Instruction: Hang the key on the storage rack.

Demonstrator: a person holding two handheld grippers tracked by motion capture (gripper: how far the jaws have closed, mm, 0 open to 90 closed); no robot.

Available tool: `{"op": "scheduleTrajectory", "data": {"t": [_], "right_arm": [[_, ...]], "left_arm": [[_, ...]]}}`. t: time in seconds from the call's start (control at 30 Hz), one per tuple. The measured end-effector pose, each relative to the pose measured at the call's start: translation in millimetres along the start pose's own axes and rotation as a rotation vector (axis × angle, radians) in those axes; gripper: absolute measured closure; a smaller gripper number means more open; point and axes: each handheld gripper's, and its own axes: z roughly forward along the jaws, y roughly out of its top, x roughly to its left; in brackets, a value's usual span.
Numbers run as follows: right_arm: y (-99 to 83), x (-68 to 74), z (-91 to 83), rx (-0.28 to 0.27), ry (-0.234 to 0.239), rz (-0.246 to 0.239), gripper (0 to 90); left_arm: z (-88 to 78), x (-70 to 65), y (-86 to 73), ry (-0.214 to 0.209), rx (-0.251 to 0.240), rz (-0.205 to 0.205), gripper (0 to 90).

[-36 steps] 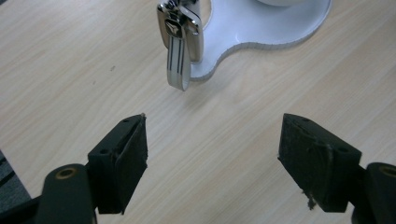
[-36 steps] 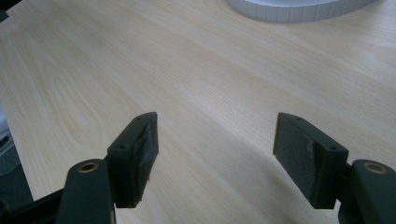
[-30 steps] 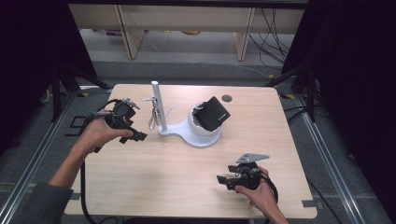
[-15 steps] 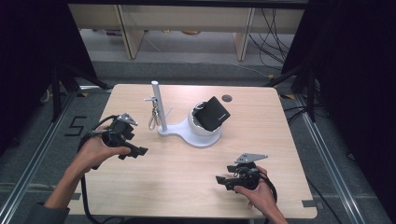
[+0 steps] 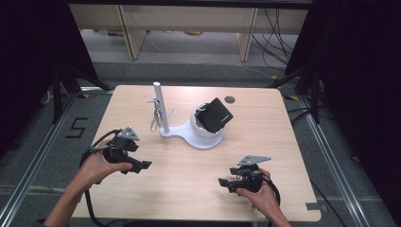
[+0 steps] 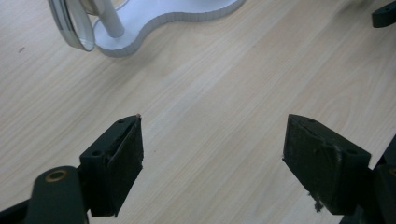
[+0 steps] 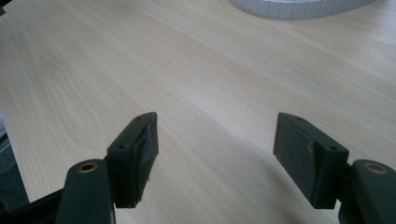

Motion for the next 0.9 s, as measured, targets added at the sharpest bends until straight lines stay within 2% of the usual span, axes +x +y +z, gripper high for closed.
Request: {"op": "scheduleTrajectory", "data": {"t": [0.07,0.13,0.17,0.27,0.33,0.43,0.53,0.57,0.63,0.67,0.7,0.87,0.9], "right_arm": [[-0.3,1.6,1.4,0.006,0.019,0.020,31.8],[-0.1,1.6,1.0,0.005,0.003,0.007,31.8],[0.1,2.9,0.7,0.015,0.001,0.026,31.8],[0.3,2.3,2.7,0.008,0.014,0.014,31.8],[0.5,3.1,3.1,0.004,0.000,0.002,31.8],[0.9,4.5,2.9,0.018,0.005,0.018,31.8],[0.8,5.1,4.3,0.013,0.017,0.026,31.8],[1.4,4.7,3.8,0.015,0.004,0.009,31.8],[1.7,4.3,3.7,0.015,0.003,-0.003,31.8],[1.5,5.9,3.4,0.020,0.004,0.012,31.8],[1.6,5.0,3.6,0.016,0.004,-0.003,31.8],[1.5,5.8,4.3,0.011,0.006,-0.008,31.6],[1.3,5.8,4.7,0.010,0.000,-0.007,30.9]], "left_arm": [[2.2,-5.0,-4.7,-0.009,-0.015,0.008,19.7],[5.3,-8.3,-8.0,-0.017,-0.013,0.016,19.1],[7.6,-10.6,-10.1,-0.020,-0.007,0.021,19.1],[14.6,-15.6,-15.3,-0.038,-0.022,0.026,19.1],[18.8,-17.9,-18.1,-0.039,-0.038,0.032,19.1],[24.5,-23.9,-23.0,-0.045,-0.053,0.031,19.1],[28.3,-29.4,-25.6,-0.045,-0.037,0.046,19.1],[31.5,-33.9,-28.2,-0.057,-0.033,0.055,19.1],[36.0,-38.3,-31.6,-0.049,-0.027,0.057,19.1],[38.1,-39.5,-33.2,-0.039,-0.031,0.060,19.1],[40.4,-42.3,-35.4,-0.042,-0.026,0.048,19.1],[46.6,-53.0,-42.5,-0.040,-0.025,0.072,19.1],[48.4,-58.7,-45.5,-0.037,-0.052,0.076,19.1]]}}
